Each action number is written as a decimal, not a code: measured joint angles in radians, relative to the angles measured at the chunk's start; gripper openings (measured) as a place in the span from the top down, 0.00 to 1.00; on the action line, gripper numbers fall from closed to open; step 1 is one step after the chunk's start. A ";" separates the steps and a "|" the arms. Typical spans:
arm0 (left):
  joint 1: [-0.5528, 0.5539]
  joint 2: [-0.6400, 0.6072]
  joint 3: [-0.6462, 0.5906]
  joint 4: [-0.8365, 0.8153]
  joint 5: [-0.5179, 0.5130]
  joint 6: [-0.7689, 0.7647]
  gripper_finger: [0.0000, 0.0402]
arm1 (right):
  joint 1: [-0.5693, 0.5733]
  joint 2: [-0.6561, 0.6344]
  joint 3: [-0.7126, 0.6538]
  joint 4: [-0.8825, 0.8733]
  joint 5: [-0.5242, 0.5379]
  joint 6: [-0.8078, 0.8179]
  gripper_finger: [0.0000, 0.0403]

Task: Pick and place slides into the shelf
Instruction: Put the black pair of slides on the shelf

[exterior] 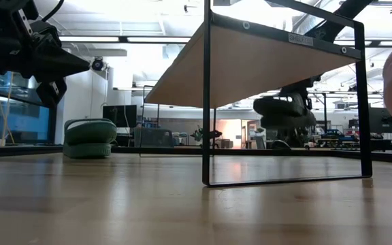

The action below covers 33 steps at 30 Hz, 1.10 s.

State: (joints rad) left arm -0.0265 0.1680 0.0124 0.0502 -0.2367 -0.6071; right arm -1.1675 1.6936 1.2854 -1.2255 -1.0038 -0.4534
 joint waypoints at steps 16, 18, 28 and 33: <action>0.000 0.000 0.000 -0.001 0.000 0.000 1.00 | 0.000 -0.145 0.024 -0.028 -0.051 0.069 1.00; 0.000 0.000 0.000 -0.001 0.000 0.006 1.00 | 0.000 -0.174 0.024 -0.028 -0.051 0.094 1.00; 0.000 0.000 0.000 -0.001 0.000 0.009 1.00 | 0.000 -0.320 0.024 -0.021 -0.053 0.279 1.00; 0.000 0.000 0.000 -0.001 0.000 0.008 1.00 | 0.010 -0.381 0.024 -0.003 -0.051 0.377 1.00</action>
State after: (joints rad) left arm -0.0265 0.1680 0.0120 0.0494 -0.2367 -0.5987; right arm -1.1576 1.3124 1.3090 -1.2282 -1.0552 -0.0760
